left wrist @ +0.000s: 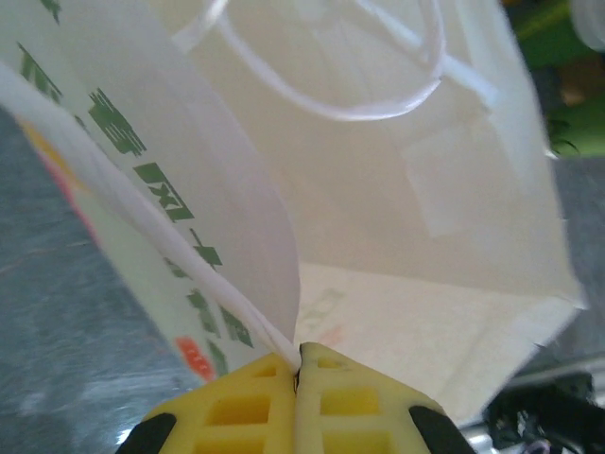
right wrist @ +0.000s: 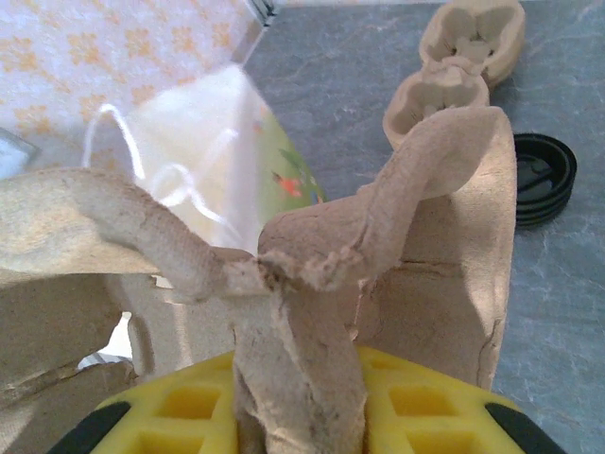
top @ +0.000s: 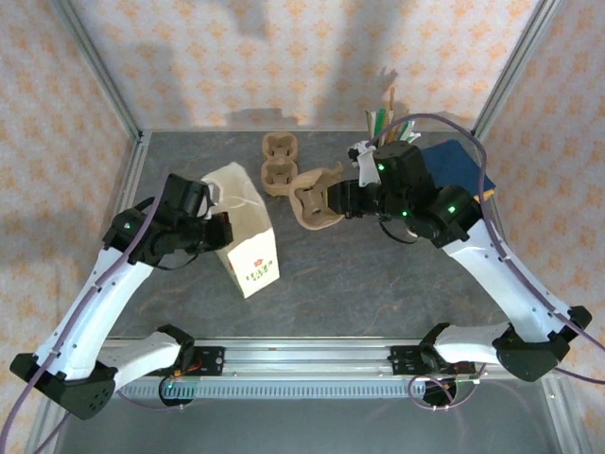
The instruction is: Pack the takeout coffee
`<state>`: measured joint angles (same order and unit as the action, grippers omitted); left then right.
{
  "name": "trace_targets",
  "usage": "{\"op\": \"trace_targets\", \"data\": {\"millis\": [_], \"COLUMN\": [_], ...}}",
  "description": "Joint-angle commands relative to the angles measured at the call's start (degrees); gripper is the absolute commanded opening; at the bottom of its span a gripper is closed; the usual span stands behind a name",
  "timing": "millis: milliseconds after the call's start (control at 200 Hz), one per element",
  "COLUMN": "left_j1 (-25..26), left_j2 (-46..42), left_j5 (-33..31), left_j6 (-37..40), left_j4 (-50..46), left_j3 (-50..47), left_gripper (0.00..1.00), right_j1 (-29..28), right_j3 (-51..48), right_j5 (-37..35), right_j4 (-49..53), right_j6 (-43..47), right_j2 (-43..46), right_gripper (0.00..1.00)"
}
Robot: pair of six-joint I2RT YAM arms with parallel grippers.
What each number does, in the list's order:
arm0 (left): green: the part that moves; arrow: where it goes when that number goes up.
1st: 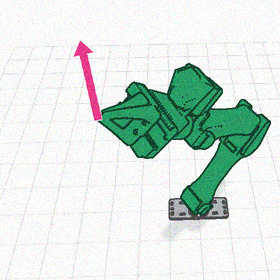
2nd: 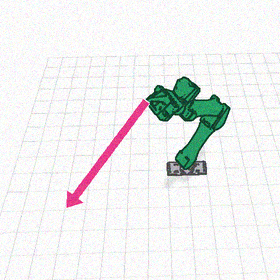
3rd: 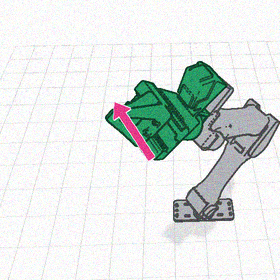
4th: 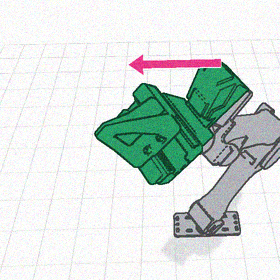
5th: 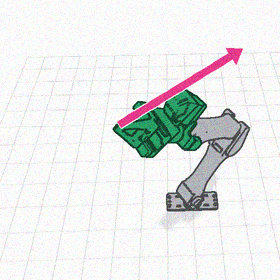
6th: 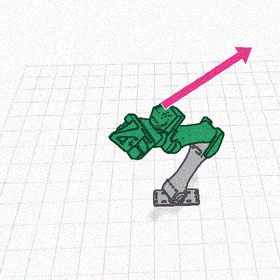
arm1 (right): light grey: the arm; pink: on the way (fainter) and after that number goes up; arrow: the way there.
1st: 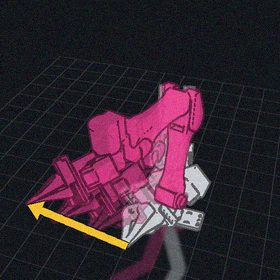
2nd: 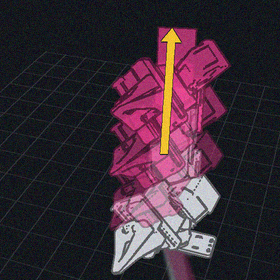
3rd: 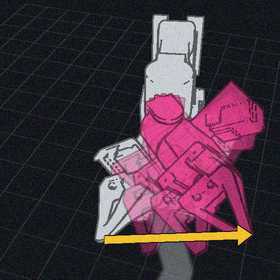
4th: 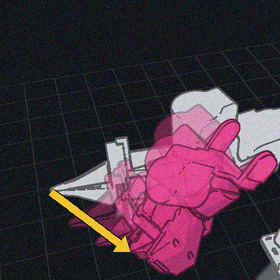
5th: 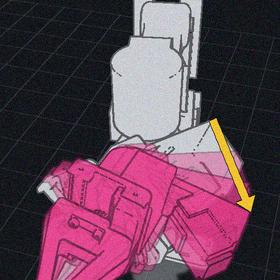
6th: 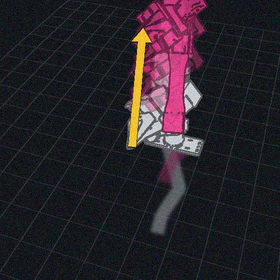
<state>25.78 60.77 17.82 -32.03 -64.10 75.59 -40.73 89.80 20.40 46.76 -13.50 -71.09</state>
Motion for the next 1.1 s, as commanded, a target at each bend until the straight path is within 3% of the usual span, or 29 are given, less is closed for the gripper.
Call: {"op": "trace_targets", "data": {"millis": [0, 360, 566, 1096], "left_j1": [5.1, 16.0, 16.5, 15.4], "left_j2": [1.1, 7.4, 7.6, 5.9], "left_j5": [1.3, 0.9, 0.6, -0.1], "left_j6": [-3.0, -2.6, -2.3, 3.4], "left_j4": [5.6, 12.4, 13.5, 17.9], "left_j3": [1.3, 5.4, 7.2, -1.0], "left_gripper": [0.00, 0.00, 0.00, 0.00], "right_j1": [0.1, 0.0, 0.0, 0.0], "right_j3": [3.8, 6.9, 6.8, 1.2], "right_j5": [1.7, 2.2, 2.2, 4.0], "right_j4": [0.9, 1.8, 2.0, -1.6], "right_j6": [0.0, -0.1, 0.0, 5.8], "right_j2": [-0.5, -0.5, -0.6, -1.3], "right_gripper": [0.26, 0.26, 0.26, 0.25]}}
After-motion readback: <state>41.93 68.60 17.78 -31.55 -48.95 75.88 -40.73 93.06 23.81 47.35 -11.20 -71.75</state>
